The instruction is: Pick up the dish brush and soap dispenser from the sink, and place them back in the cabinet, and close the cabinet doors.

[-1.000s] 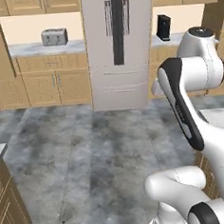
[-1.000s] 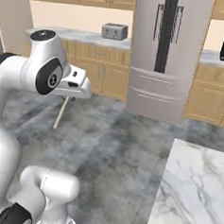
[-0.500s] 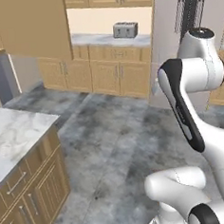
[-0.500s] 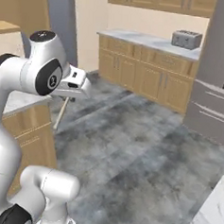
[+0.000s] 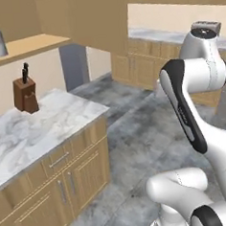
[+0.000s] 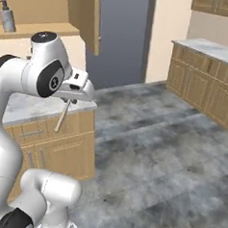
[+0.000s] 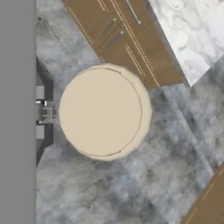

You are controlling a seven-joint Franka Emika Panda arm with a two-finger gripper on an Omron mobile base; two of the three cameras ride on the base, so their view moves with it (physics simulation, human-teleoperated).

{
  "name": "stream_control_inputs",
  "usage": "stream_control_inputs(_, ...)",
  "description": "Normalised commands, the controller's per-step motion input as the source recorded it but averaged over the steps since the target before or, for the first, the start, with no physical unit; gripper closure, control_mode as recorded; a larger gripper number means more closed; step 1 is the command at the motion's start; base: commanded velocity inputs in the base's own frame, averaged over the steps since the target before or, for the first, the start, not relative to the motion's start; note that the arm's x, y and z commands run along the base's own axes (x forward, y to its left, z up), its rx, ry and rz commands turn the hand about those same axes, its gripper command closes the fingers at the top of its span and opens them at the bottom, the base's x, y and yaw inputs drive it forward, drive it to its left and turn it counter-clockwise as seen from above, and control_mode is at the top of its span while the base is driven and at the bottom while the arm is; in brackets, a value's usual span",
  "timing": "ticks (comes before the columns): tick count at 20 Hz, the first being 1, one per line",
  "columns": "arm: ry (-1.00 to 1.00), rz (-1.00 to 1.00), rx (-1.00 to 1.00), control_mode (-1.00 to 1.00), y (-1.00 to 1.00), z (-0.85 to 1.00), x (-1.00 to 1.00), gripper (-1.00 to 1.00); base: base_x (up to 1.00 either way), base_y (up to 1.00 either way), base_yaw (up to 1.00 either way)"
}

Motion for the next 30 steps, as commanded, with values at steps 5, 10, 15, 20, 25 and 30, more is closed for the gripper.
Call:
stream_control_inputs(5, 0.0, 0.0, 0.0, 1.0, 0.0, 0.0, 0.0, 1.0, 0.5, 0.0, 0.58)
stream_control_inputs(10, 0.0, 0.0, 0.0, 1.0, 0.0, 0.0, 0.0, 1.0, 0.43, 0.03, 0.51)
stream_control_inputs(15, 0.0, 0.0, 0.0, 1.0, 0.0, 0.0, 0.0, 1.0, 0.48, 0.0, 0.45)
stream_control_inputs(20, 0.0, 0.0, 0.0, 1.0, 0.0, 0.0, 0.0, 1.0, 0.54, 0.0, 0.34)
stream_control_inputs(25, 0.0, 0.0, 0.0, 1.0, 0.0, 0.0, 0.0, 1.0, 0.51, -0.02, 0.09)
stream_control_inputs(30, 0.0, 0.0, 0.0, 1.0, 0.0, 0.0, 0.0, 1.0, 0.48, -0.11, 0.0)
